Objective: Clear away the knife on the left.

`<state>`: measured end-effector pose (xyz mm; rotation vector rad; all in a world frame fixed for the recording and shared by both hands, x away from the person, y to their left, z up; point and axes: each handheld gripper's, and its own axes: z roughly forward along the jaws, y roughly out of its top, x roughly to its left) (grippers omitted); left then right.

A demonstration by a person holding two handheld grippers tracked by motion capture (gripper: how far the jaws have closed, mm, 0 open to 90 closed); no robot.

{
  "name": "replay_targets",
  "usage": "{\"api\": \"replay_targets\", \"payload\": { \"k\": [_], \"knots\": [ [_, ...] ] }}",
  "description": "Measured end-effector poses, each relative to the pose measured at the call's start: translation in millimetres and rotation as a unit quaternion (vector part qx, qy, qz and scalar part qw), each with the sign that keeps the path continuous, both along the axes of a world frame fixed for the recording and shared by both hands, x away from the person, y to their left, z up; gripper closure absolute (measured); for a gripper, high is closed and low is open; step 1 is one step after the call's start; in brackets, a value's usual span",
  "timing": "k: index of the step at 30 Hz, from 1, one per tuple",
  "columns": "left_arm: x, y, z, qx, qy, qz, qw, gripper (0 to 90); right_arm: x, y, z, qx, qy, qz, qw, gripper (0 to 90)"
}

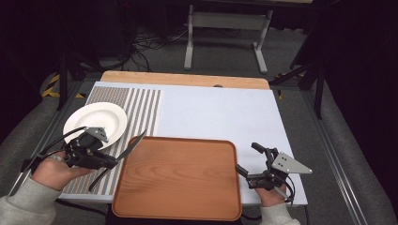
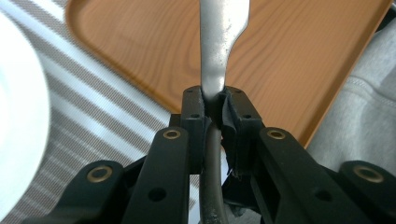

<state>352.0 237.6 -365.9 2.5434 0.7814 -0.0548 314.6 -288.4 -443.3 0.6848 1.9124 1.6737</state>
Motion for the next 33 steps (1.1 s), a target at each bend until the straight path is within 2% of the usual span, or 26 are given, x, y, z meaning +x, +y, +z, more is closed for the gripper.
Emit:
{"api": "replay_targets", "payload": {
  "k": [4, 5, 7, 10, 17, 26, 33],
  "knots": [
    [1.8, -5.8, -3.3, -0.014, 0.005, 0.004, 0.9999, 80.0, -0.6, -0.8, 0.5, 0.001, -0.001, 0.0, 1.0, 2.5],
    [1.8, -9.1, -4.7, -0.019, 0.013, 0.009, 0.9997, 80.1, -0.9, -1.1, 0.8, 0.001, -0.001, 0.0, 1.0, 2.5],
    [2.4, -11.1, -5.7, -0.021, 0.01, 0.006, 0.9997, 80.0, -1.0, -1.2, 0.8, 0.001, -0.002, -0.001, 1.0, 2.5],
    [2.8, -19.0, -8.9, -0.021, 0.011, 0.027, 0.9994, 80.0, -0.8, -0.9, 0.9, 0.001, -0.002, 0.001, 1.0, 2.5],
    [3.8, -29.9, -18.3, -0.03, 0.027, 0.053, 0.9978, 80.1, -1.1, -1.1, 1.1, 0.001, -0.002, 0.0, 1.0, 2.5],
    [3.0, -42.0, -25.5, -0.029, 0.047, 0.078, 0.9955, 80.1, -1.0, -0.9, 1.0, 0.002, -0.002, 0.0, 1.0, 2.5],
    [3.1, -50.8, -33.8, -0.014, 0.05, 0.085, 0.995, 80.0, -0.8, -0.7, 0.8, 0.004, -0.002, 0.001, 1.0, 2.5]
  ]
}}
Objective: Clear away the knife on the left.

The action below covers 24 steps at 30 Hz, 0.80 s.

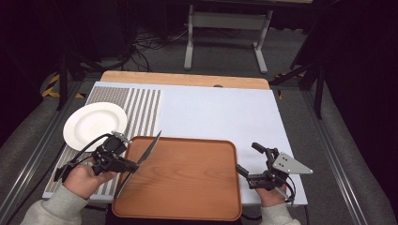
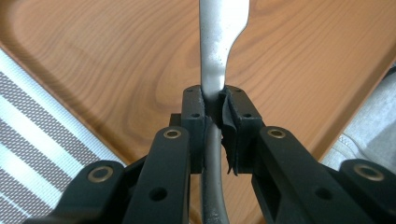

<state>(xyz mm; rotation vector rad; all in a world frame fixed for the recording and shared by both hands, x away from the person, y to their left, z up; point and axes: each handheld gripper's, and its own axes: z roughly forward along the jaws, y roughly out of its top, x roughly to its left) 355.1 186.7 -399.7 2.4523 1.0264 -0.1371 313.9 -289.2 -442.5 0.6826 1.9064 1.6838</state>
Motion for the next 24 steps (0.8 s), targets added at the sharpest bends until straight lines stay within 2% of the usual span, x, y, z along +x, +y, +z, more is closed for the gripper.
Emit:
{"api": "replay_targets", "payload": {
  "k": [8, 11, 24],
  "knots": [
    [0.4, -6.0, -10.0, 0.006, 0.007, -0.005, 0.9999, 80.1, -0.2, -0.3, -0.1, 0.002, 0.0, 0.0, 1.0, 2.5],
    [1.0, -7.9, -13.9, 0.015, 0.012, -0.001, 0.9998, 80.0, -0.4, -0.2, 0.3, 0.001, -0.001, -0.002, 1.0, 2.5],
    [2.1, -10.9, -22.6, 0.027, 0.027, 0.004, 0.9992, 80.0, -0.5, -0.5, 0.6, 0.0, -0.003, -0.001, 1.0, 2.5]
  ]
}}
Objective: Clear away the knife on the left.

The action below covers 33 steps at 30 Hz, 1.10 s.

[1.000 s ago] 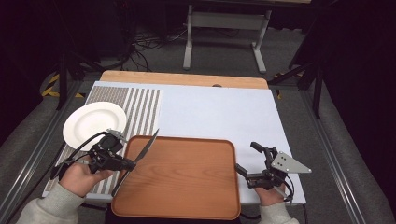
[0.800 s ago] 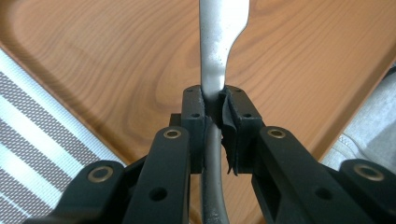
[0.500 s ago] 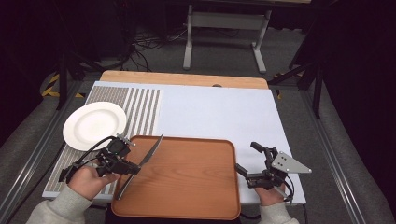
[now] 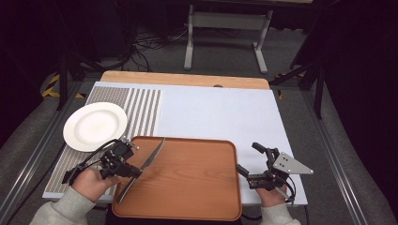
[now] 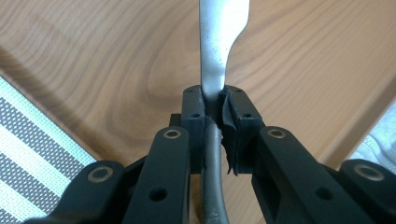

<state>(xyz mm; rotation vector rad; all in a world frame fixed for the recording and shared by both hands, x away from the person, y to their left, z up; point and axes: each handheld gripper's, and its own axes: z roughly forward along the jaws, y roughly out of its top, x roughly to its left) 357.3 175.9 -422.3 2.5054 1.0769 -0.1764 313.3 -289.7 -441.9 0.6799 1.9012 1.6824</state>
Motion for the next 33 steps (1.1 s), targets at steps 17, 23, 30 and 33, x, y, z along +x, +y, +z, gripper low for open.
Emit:
{"api": "replay_targets", "payload": {
  "k": [17, 23, 30, 33],
  "knots": [
    [1.4, -5.6, -12.5, 0.008, 0.021, -0.006, 0.9997, 79.8, -0.3, -0.2, 0.3, 0.001, 0.0, 0.0, 1.0, 2.5],
    [1.6, -8.7, -15.9, 0.017, 0.02, -0.007, 0.9996, 79.7, -0.4, 0.0, 0.3, -0.001, 0.0, 0.001, 1.0, 2.6],
    [1.4, -11.0, -20.3, 0.023, 0.029, -0.008, 0.9993, 79.6, -0.4, -0.1, 0.3, -0.001, -0.001, 0.0, 1.0, 2.6],
    [1.3, -11.4, -21.3, 0.025, 0.03, -0.009, 0.9992, 79.5, -0.4, -0.2, 0.3, 0.0, -0.001, 0.001, 1.0, 2.6]
  ]
}}
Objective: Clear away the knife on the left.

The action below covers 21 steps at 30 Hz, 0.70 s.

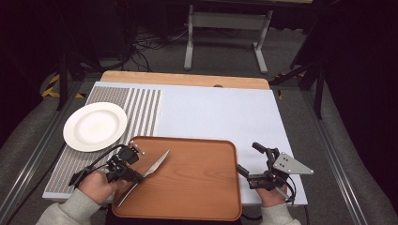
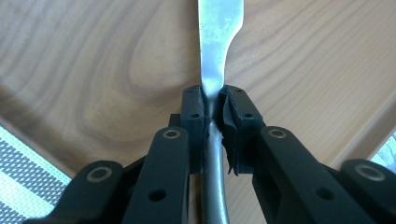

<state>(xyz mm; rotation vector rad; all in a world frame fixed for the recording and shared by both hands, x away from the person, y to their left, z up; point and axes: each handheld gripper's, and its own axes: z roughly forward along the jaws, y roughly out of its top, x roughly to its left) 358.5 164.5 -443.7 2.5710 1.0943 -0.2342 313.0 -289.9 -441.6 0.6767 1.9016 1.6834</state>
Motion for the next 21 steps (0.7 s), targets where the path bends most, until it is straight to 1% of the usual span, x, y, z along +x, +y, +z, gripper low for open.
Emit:
{"api": "replay_targets", "payload": {
  "k": [2, 6, 11, 15, 17, 19, 20, 21],
  "knots": [
    [-0.2, -0.6, -1.1, -0.001, 0.004, 0.002, 1.0, 79.5, 0.0, 0.1, -0.1, -0.001, 0.001, 0.0, 1.0, 2.6],
    [-0.3, -0.9, -1.2, 0.001, 0.004, 0.001, 1.0, 79.4, 0.1, 0.0, 0.0, -0.001, 0.0, 0.0, 1.0, 2.6],
    [-0.3, -1.8, -1.7, 0.005, 0.002, -0.001, 1.0, 79.2, 0.4, 0.0, -0.3, -0.001, 0.001, 0.0, 1.0, 2.6],
    [-0.4, -1.7, -1.7, 0.005, 0.0, 0.0, 1.0, 78.6, 0.4, 0.0, -0.4, 0.002, 0.002, 0.001, 1.0, 2.6],
    [-0.2, -1.6, -1.4, 0.008, -0.006, -0.005, 0.9999, 77.9, 0.7, 0.1, -0.5, 0.002, 0.002, 0.0, 1.0, 2.7],
    [-1.3, -1.4, -0.1, 0.008, -0.021, -0.004, 0.9997, 77.5, 0.9, 0.2, -0.7, 0.003, 0.003, 0.001, 1.0, 2.6],
    [-1.2, -0.9, 0.6, 0.006, -0.023, -0.002, 0.9997, 74.9, 0.9, 0.3, -0.8, 0.003, 0.004, 0.001, 1.0, 2.7],
    [-0.9, 0.4, 1.9, -0.003, -0.023, -0.006, 0.9997, 68.1, 1.2, 0.7, -1.0, 0.004, 0.004, 0.002, 1.0, 2.7]
  ]
}}
